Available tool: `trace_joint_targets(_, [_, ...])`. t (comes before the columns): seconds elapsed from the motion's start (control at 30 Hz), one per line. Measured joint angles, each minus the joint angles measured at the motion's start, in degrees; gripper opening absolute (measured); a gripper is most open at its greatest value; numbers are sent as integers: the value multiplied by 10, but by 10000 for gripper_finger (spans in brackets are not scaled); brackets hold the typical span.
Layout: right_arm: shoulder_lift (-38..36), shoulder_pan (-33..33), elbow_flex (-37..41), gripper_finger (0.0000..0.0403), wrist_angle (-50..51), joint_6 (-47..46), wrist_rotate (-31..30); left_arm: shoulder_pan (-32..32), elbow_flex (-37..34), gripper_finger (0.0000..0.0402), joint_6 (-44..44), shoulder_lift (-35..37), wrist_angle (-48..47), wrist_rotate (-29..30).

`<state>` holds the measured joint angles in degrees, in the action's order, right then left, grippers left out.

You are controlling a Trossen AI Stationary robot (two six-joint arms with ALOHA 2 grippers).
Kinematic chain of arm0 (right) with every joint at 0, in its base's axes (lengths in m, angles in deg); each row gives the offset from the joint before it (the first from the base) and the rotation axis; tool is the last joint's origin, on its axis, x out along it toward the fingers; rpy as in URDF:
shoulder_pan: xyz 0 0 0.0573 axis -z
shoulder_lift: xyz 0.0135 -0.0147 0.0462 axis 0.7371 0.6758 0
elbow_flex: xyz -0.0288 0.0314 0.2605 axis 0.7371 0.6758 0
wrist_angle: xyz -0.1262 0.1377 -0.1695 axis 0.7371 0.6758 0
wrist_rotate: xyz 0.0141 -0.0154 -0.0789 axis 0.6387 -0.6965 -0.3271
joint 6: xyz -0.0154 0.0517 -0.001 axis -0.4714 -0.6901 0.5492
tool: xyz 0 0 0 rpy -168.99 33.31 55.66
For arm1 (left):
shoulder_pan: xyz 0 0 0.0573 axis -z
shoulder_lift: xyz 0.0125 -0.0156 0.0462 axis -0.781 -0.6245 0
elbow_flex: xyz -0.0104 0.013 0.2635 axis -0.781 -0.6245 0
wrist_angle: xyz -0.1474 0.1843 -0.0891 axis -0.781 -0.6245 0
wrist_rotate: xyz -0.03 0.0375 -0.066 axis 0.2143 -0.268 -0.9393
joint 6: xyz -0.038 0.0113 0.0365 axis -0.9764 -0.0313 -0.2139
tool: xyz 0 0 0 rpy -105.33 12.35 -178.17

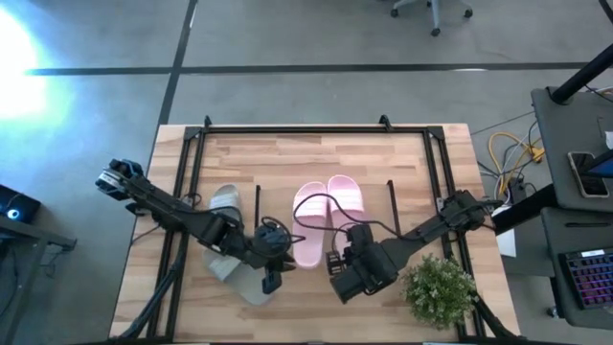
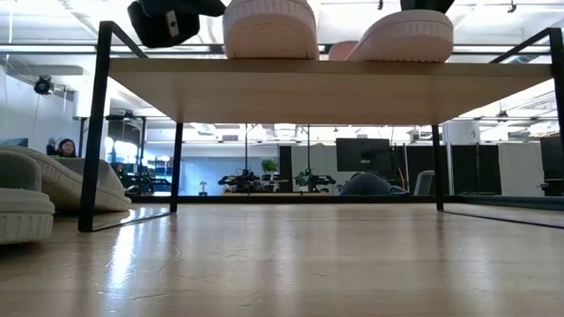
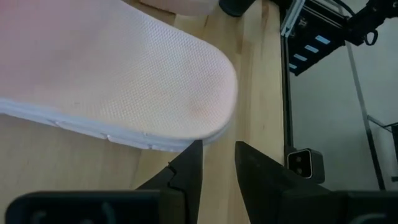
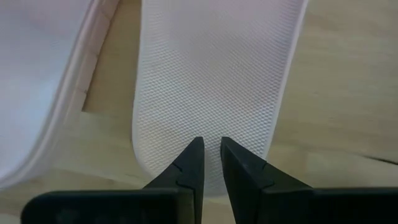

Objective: Pick and place slides into the shelf
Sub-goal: Put the pink slide on the shelf

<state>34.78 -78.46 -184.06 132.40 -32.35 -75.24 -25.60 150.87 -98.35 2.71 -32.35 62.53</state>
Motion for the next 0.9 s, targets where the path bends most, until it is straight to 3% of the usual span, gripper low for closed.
trace_joint_targets(0.43, [-7, -5, -8, 49, -1, -12, -27, -24, 26, 82, 37, 4, -3, 14])
trace_joint_targets(0.6, [-18, -10, -24, 49, 0, -12, -55, -24, 43, 82, 41, 10, -70, 20])
trace_joint_targets(0.8, [-35, -29, -28, 49, -1, -31, -87, -24, 34, 82, 6, 40, -163, 76])
trace_joint_targets(0.9, [-38, -27, -14, 49, 0, -44, -89, -31, 26, 82, -5, 43, -169, 80])
